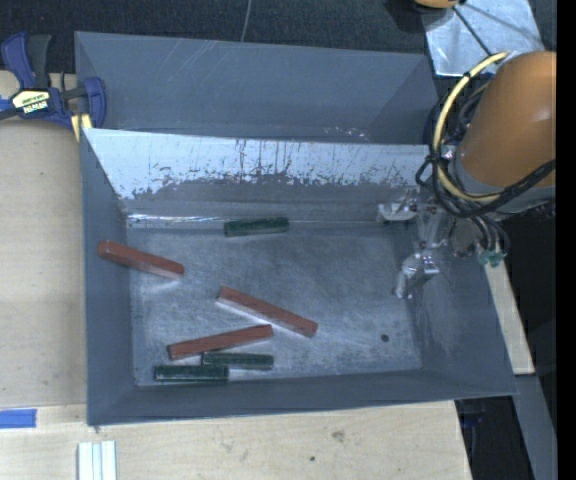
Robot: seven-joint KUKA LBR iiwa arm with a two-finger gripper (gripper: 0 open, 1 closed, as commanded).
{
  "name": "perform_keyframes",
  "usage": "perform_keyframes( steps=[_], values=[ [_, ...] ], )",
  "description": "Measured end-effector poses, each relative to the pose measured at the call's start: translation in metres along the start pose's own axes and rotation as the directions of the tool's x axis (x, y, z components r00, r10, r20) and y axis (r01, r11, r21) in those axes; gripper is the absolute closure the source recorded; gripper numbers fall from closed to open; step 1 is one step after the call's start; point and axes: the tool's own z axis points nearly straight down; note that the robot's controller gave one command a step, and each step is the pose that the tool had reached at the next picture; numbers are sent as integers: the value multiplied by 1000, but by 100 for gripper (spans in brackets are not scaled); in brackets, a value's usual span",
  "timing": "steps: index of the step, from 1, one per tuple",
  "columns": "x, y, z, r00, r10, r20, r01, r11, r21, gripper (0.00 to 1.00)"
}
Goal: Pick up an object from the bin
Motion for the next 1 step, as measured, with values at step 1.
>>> perform_keyframes(
  steps=[1],
  values=[
    [-10, 58, 40, 994, 112, 1, -112, 994, -1, 0]
  ],
)
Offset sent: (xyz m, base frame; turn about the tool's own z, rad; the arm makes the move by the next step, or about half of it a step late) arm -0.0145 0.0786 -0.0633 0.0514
